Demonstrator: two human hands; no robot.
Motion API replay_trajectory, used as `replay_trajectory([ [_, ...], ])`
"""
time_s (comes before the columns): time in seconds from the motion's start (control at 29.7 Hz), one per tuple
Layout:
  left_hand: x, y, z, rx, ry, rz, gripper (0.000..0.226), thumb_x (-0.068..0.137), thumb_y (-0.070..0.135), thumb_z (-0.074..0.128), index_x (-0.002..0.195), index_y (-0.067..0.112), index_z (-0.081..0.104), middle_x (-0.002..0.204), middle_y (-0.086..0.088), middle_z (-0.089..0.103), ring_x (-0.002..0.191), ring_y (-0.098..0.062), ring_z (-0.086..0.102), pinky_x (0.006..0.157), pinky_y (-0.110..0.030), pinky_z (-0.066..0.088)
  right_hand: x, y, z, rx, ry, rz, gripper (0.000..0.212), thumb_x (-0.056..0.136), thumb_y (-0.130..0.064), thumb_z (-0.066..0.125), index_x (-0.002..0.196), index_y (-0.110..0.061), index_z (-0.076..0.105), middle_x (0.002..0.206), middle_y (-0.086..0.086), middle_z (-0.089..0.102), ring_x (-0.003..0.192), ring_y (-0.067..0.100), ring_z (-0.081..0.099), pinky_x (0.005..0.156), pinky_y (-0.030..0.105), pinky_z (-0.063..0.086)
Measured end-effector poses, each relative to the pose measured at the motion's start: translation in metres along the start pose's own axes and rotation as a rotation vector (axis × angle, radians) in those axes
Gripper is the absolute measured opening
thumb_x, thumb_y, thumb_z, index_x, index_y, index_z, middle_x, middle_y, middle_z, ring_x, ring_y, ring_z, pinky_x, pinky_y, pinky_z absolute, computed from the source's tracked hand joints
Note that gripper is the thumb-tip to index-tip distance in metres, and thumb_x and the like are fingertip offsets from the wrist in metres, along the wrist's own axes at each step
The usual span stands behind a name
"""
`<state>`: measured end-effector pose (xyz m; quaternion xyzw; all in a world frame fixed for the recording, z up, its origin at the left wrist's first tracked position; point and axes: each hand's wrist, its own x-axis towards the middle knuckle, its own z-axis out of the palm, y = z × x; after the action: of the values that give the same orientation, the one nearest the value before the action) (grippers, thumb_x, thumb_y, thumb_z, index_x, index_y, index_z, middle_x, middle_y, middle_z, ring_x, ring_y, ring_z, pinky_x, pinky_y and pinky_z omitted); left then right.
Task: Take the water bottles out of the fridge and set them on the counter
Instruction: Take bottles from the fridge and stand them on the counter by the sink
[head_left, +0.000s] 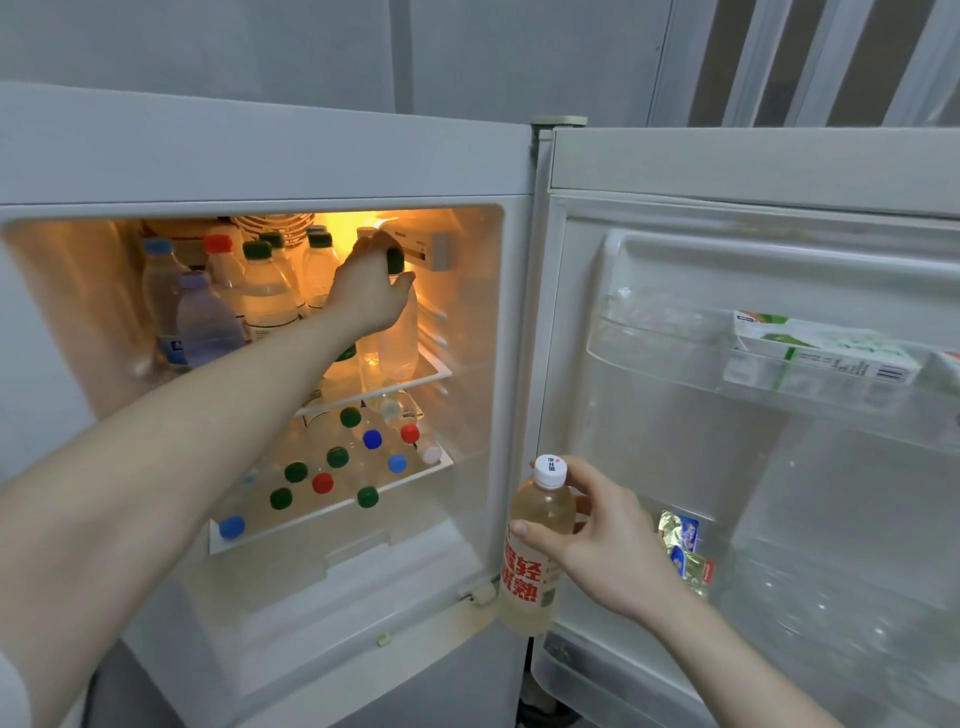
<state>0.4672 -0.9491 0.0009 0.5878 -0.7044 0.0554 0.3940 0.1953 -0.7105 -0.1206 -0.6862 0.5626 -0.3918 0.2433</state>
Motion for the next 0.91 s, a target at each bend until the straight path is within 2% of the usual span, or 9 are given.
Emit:
replay_trajectory([
  [0.07, -0.014, 0.004, -0.006, -0.051, 0.038, -0.041, 0.039, 0.093, 0.03, 0.072, 0.125, 0.014, 0.059, 0.126, -0.01, 0.062, 0.112, -0.029, 0.059, 0.094, -0.04, 0.05, -0.001, 0.001, -0.001, 0.016, -0.013, -0.008, 0.037, 0.078, -0.034, 0.089, 0.106, -0.038, 0.065, 0.098, -0.034, 0.071, 0.094, -0.011, 0.066, 0.072, 0.007, 0.051],
  [0.13, -0.03, 0.006, -0.013, -0.094, 0.064, -0.052, 0.035, 0.09, 0.027, 0.077, 0.12, 0.015, 0.063, 0.124, -0.007, 0.064, 0.111, -0.026, 0.059, 0.092, -0.034, 0.047, -0.001, 0.003, -0.001, 0.042, -0.032, -0.014, 0.036, 0.079, -0.031, 0.089, 0.106, -0.038, 0.066, 0.097, -0.033, 0.072, 0.094, -0.012, 0.066, 0.071, 0.004, 0.049],
  [0.24, -0.061, 0.014, -0.022, -0.139, 0.127, -0.042, 0.03, 0.088, 0.024, 0.078, 0.114, 0.017, 0.064, 0.117, -0.004, 0.063, 0.105, -0.023, 0.06, 0.085, -0.03, 0.045, -0.002, 0.009, -0.004, 0.087, -0.081, -0.023, 0.037, 0.079, -0.03, 0.089, 0.107, -0.039, 0.066, 0.098, -0.03, 0.073, 0.095, -0.009, 0.068, 0.073, 0.006, 0.051],
  [0.34, -0.093, 0.026, -0.034, -0.179, 0.173, -0.056, 0.028, 0.089, 0.024, 0.077, 0.113, 0.019, 0.063, 0.113, 0.001, 0.061, 0.095, -0.021, 0.061, 0.081, -0.034, 0.05, -0.002, 0.018, -0.009, 0.119, -0.104, -0.027, 0.04, 0.078, -0.029, 0.09, 0.107, -0.041, 0.066, 0.097, -0.028, 0.074, 0.094, -0.007, 0.069, 0.073, 0.01, 0.053],
  [0.47, -0.15, 0.048, -0.05, -0.213, 0.158, -0.116, 0.031, 0.088, 0.026, 0.078, 0.115, 0.024, 0.065, 0.113, 0.008, 0.063, 0.103, -0.016, 0.062, 0.086, -0.038, 0.057, 0.0, 0.031, -0.017, 0.131, -0.158, -0.04, 0.045, 0.074, -0.036, 0.091, 0.11, -0.046, 0.065, 0.1, -0.029, 0.074, 0.095, -0.008, 0.069, 0.077, 0.017, 0.055],
  [0.54, -0.181, 0.06, -0.054, -0.234, 0.147, -0.193, 0.029, 0.086, 0.025, 0.08, 0.11, 0.03, 0.064, 0.106, 0.017, 0.062, 0.095, -0.013, 0.062, 0.084, -0.035, 0.056, 0.004, 0.039, -0.021, 0.128, -0.193, -0.055, 0.046, 0.073, -0.041, 0.09, 0.11, -0.047, 0.065, 0.102, -0.028, 0.074, 0.097, -0.007, 0.069, 0.079, 0.022, 0.057],
  [0.64, -0.225, 0.076, -0.055, -0.264, 0.137, -0.295, 0.028, 0.083, 0.024, 0.083, 0.105, 0.031, 0.066, 0.099, 0.019, 0.064, 0.077, -0.005, 0.058, 0.074, -0.033, 0.055, 0.006, 0.05, -0.025, 0.122, -0.225, -0.093, 0.044, 0.071, -0.042, 0.091, 0.106, -0.049, 0.064, 0.102, -0.033, 0.071, 0.096, -0.011, 0.066, 0.072, 0.013, 0.054],
  [0.74, -0.271, 0.092, -0.055, -0.242, 0.124, -0.394, 0.028, 0.082, 0.022, 0.085, 0.1, 0.032, 0.066, 0.095, 0.016, 0.064, 0.069, -0.003, 0.057, 0.073, -0.036, 0.06, 0.002, 0.06, -0.028, 0.126, -0.307, -0.128, 0.045, 0.072, -0.038, 0.092, 0.102, -0.05, 0.062, 0.095, -0.037, 0.068, 0.095, -0.021, 0.059, 0.065, 0.003, 0.047],
  [0.91, -0.334, 0.116, -0.061, -0.212, 0.133, -0.513, 0.029, 0.082, 0.02, 0.084, 0.095, 0.037, 0.065, 0.088, 0.016, 0.064, 0.058, -0.009, 0.052, 0.067, -0.05, 0.06, 0.003, 0.069, -0.029, 0.154, -0.359, -0.149, 0.047, 0.072, -0.038, 0.092, 0.11, -0.042, 0.065, 0.098, -0.029, 0.071, 0.096, -0.017, 0.062, 0.061, 0.004, 0.045],
])
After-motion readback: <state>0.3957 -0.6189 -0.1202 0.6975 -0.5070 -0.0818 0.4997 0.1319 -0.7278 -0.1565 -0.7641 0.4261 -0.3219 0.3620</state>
